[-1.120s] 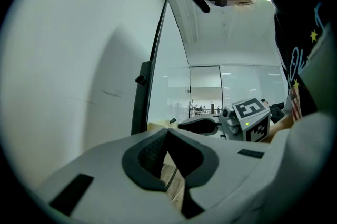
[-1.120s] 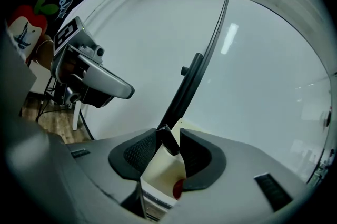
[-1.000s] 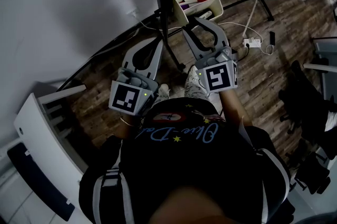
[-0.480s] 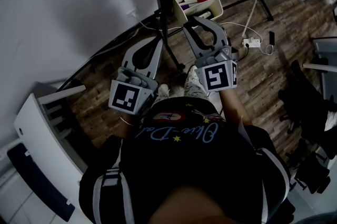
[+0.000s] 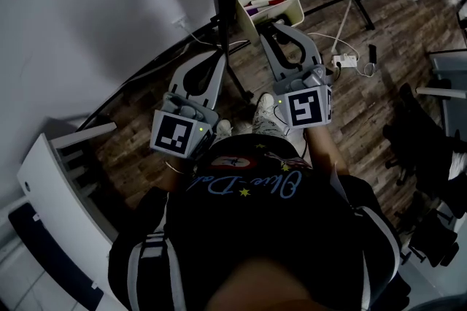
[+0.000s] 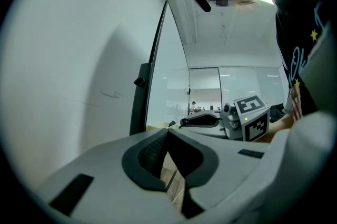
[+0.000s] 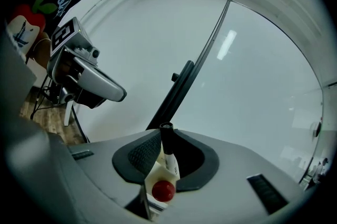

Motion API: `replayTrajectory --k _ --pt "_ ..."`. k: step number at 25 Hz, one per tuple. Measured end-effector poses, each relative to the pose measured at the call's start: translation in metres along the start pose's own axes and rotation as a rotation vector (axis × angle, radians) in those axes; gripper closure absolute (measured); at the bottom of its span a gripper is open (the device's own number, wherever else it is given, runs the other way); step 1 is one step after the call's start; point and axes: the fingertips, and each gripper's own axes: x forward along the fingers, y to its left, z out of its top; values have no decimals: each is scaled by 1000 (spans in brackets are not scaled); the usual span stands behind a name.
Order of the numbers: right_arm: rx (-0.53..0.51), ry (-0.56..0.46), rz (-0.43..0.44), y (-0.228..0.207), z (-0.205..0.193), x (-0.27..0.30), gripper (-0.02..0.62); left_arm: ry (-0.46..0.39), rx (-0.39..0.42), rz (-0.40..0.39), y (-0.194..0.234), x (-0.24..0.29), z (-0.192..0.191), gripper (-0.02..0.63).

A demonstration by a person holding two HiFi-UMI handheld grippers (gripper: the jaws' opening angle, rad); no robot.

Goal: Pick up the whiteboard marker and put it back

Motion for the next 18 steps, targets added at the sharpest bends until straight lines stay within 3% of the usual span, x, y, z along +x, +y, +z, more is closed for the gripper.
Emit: replayTrajectory --k 18 --pt "125 -20 -33 -20 6 -13 518 -15 6 -18 -10 10 6 607"
